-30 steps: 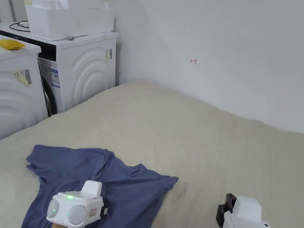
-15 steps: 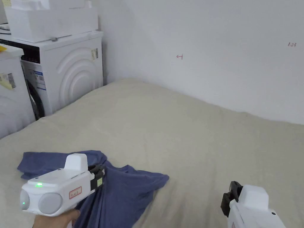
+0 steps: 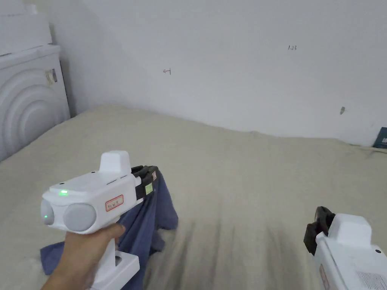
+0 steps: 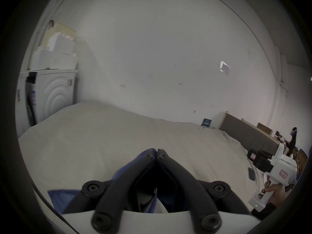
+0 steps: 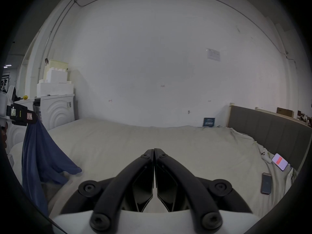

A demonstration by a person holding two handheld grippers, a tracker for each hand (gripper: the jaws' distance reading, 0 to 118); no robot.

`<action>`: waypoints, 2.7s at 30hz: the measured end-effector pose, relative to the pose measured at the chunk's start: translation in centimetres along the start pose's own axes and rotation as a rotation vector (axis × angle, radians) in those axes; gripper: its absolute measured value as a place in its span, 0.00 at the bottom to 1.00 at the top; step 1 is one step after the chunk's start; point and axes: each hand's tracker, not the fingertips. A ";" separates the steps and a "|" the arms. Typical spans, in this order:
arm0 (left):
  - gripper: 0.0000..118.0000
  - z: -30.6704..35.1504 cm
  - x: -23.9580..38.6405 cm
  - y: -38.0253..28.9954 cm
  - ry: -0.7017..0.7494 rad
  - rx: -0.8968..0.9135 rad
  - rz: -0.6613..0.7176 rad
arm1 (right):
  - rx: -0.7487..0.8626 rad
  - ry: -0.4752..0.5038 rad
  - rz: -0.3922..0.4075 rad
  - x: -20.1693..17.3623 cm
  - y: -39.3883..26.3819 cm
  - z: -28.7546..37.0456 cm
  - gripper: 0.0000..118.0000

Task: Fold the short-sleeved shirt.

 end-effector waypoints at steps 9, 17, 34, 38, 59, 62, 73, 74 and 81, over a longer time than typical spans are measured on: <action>0.00 -9.4 10.8 0.4 -0.236 -0.067 -0.071 | 0.017 -0.150 -0.015 7.5 0.6 1.9 0.00; 0.00 -14.4 24.0 -2.1 -0.340 -0.152 -0.085 | 0.004 -0.258 -0.027 12.8 0.2 3.5 0.00; 0.13 -17.4 32.4 -12.7 -0.371 -0.440 -0.196 | -0.052 -0.350 -0.044 17.1 -1.9 5.2 0.00; 0.45 -18.3 30.9 -12.4 -0.337 -0.419 -0.166 | -0.061 -0.337 -0.041 16.6 -2.2 5.1 0.00; 0.03 -3.8 11.0 -8.2 0.062 -0.091 -0.231 | -0.054 -0.182 -0.033 8.8 -2.3 1.7 0.00; 0.00 -2.1 8.6 -9.1 0.108 -0.105 -0.211 | -0.055 -0.155 -0.024 7.6 -2.6 1.2 0.00; 0.03 -2.1 1.2 -11.8 0.212 -0.251 0.051 | -0.085 -0.098 -0.018 4.8 -3.4 0.3 0.00; 0.10 -2.6 0.5 -12.1 0.210 -0.291 0.074 | -0.086 -0.094 -0.017 4.7 -3.5 0.3 0.00; 0.74 -5.8 1.7 -14.8 0.188 -0.551 0.008 | -0.094 -0.087 -0.010 4.5 -3.5 0.1 0.00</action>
